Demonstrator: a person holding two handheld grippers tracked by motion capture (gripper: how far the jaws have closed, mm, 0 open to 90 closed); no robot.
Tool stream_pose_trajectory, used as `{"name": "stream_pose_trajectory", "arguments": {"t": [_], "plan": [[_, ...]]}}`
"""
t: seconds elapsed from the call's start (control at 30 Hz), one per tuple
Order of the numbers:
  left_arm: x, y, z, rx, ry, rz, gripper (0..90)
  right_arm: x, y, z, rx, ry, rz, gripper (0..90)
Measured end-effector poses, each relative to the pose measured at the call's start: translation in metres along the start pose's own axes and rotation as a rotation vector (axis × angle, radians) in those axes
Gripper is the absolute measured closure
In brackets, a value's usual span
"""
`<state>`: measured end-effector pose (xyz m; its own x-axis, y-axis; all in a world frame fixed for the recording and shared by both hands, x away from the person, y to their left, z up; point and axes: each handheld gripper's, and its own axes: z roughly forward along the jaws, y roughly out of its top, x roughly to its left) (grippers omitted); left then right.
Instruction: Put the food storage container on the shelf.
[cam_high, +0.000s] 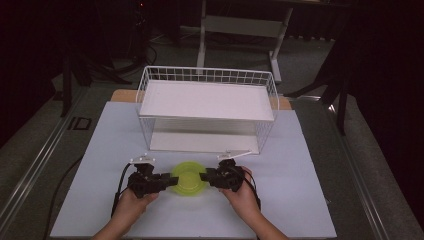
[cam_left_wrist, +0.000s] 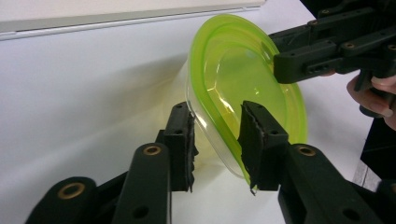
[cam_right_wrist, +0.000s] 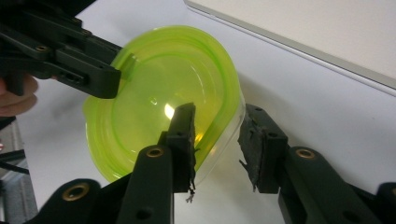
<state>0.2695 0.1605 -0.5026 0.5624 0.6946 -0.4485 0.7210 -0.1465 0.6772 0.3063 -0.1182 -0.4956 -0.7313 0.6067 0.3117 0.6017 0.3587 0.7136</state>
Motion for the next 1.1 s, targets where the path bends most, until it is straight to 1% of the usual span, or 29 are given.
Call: {"name": "stream_pose_trajectory", "arguments": {"t": [0.03,0.13,0.27,0.33,0.4,0.47,0.57,0.63,0.67,0.77,0.93,1.03,1.1], "plan": [[-0.001,0.0,0.0,0.003,-0.005,-0.004,69.2,0.0,0.0,-0.001,0.001,0.007,0.006,69.3],[-0.003,-0.001,-0.002,0.008,-0.002,-0.013,71.9,0.002,-0.001,-0.004,0.002,0.017,0.001,71.1],[-0.005,-0.003,-0.004,0.016,-0.005,-0.043,75.5,0.006,-0.003,-0.008,0.0,0.032,0.005,73.6],[-0.006,-0.003,-0.005,0.024,-0.01,-0.046,77.3,0.009,-0.003,-0.01,-0.001,0.046,0.011,75.9],[-0.006,-0.004,-0.006,0.031,-0.017,-0.042,78.1,0.012,-0.004,-0.011,-0.005,0.041,0.016,76.6],[-0.006,-0.005,-0.007,0.031,-0.022,-0.054,78.8,0.014,-0.004,-0.012,-0.001,0.036,0.008,77.1],[-0.01,-0.006,-0.009,0.028,-0.012,-0.056,80.2,0.015,-0.004,-0.014,-0.002,0.034,0.012,78.7],[-0.013,-0.006,-0.01,0.029,0.003,-0.039,81.8,0.017,-0.005,-0.016,-0.002,0.027,0.009,80.2],[-0.015,-0.006,-0.01,0.031,0.007,-0.038,81.9,0.018,-0.006,-0.016,-0.001,0.024,0.006,80.2],[-0.017,-0.005,-0.011,0.02,0.001,-0.035,81.9,0.018,-0.007,-0.02,-0.012,0.019,0.003,80.2],[-0.025,0.006,-0.015,-0.024,-0.002,-0.007,82.0,0.019,0.0,-0.031,-0.048,0.005,-0.009,80.3],[-0.03,0.015,-0.018,-0.073,-0.009,0.018,82.1,0.019,0.008,-0.041,-0.081,-0.009,-0.02,80.2],[-0.034,0.021,-0.018,-0.093,-0.007,0.039,82.0,0.019,0.013,-0.048,-0.102,-0.02,-0.029,80.2]]}}
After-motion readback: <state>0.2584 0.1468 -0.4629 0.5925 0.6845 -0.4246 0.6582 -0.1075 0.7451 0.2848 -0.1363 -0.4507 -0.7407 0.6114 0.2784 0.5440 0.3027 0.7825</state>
